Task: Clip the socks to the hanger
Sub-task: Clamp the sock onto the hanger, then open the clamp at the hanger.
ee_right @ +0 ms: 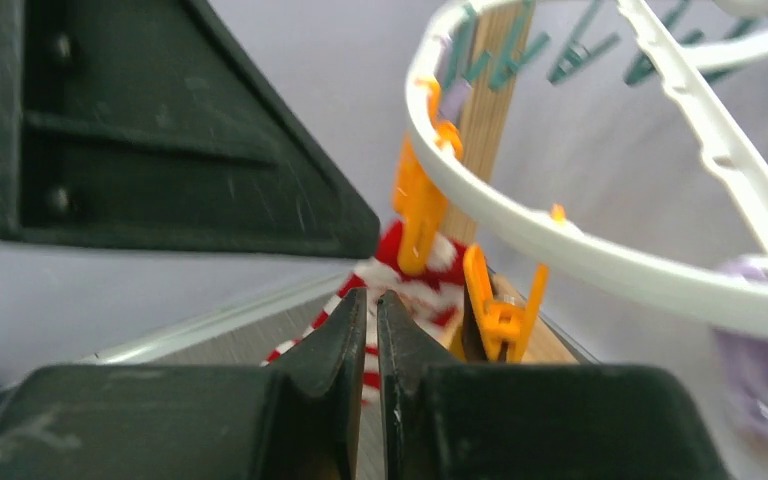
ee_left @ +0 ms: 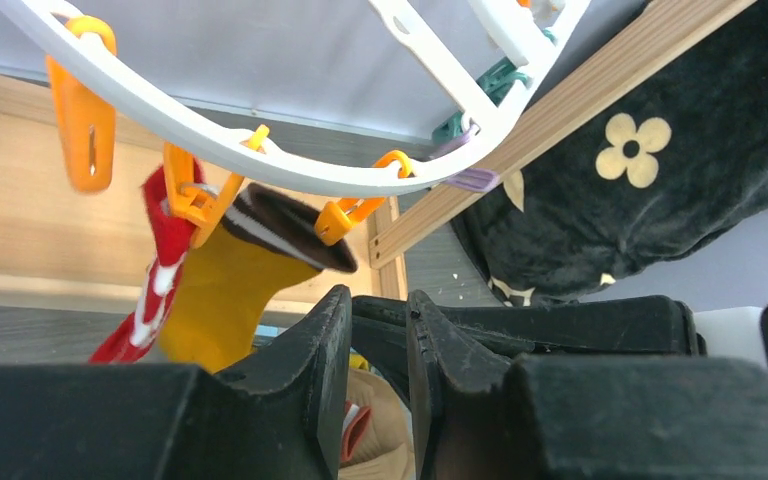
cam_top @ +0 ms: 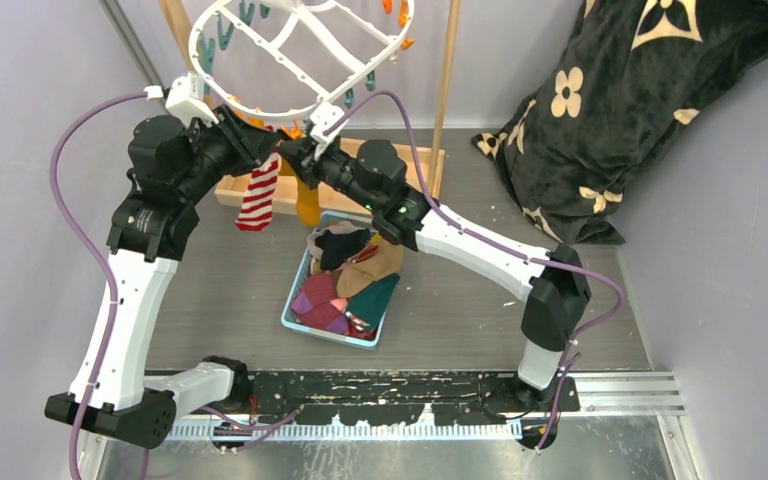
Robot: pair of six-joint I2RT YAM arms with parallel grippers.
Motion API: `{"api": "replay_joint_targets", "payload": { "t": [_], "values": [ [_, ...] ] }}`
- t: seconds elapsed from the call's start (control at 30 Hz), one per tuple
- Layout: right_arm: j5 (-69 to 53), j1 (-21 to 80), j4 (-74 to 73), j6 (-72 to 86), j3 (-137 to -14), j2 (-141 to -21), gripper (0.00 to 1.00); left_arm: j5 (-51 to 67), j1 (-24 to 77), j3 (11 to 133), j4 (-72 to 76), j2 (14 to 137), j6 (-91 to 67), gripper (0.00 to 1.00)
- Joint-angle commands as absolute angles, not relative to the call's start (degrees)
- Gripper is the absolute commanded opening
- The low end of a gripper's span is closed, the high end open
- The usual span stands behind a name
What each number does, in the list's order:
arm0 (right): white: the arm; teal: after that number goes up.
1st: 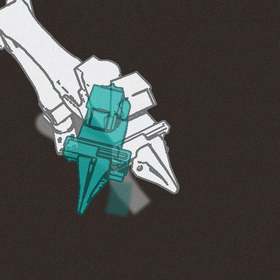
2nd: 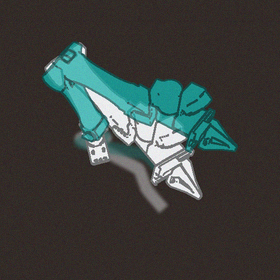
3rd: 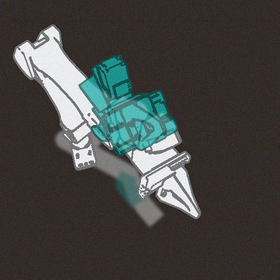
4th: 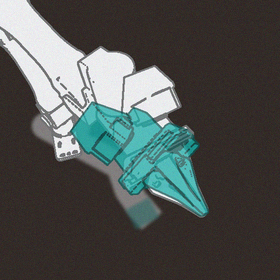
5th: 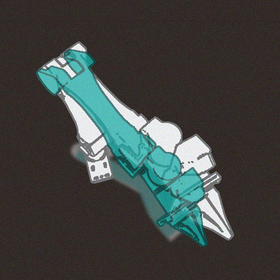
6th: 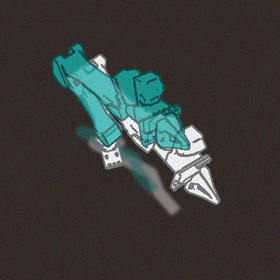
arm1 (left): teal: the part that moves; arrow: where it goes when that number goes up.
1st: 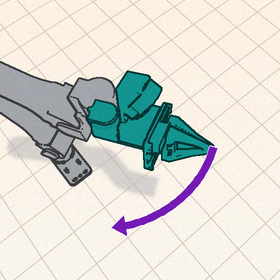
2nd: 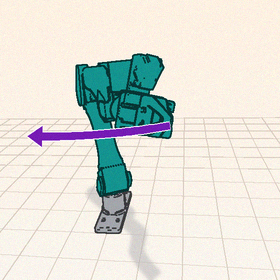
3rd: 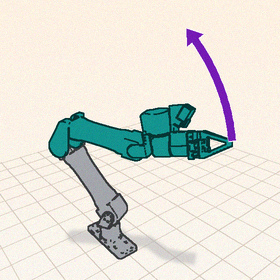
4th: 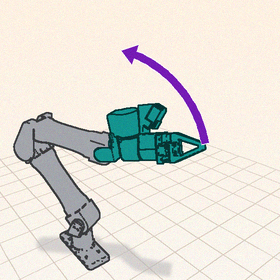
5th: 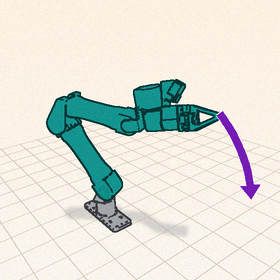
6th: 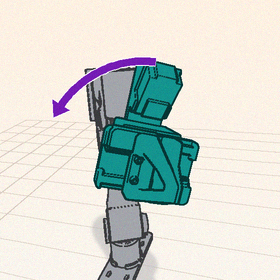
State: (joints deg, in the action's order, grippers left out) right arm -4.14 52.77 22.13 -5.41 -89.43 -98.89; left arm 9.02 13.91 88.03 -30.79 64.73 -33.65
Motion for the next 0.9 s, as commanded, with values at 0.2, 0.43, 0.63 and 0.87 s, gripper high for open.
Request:
{"api": "replay_joint_targets", "payload": {
  "t": [0.2, 0.43, 0.63, 0.87],
  "values": [
    [-4.8, 54.3, 21.5, -2.0, -94.6, -97.2, 0.40, 8.8, 11.8, 91.5, -32.2, 62.4, -31.3, 0.32],
    [-3.7, 49.8, 24.6, 3.4, -75.0, -82.0, 0.55, 18.8, 11.8, 89.6, -31.5, 63.1, -30.9, 0.42],
    [-9.1, 44.8, 25.0, 9.1, -74.7, -84.6, 0.51, 18.8, 11.8, 87.3, -29.9, 63.7, -30.1, 0.36],
    [-10.6, 44.6, 29.0, 11.3, -79.5, -92.3, 0.50, 15.7, 11.8, 87.4, -26.6, 66.7, -28.2, 0.34]
  ]
}}
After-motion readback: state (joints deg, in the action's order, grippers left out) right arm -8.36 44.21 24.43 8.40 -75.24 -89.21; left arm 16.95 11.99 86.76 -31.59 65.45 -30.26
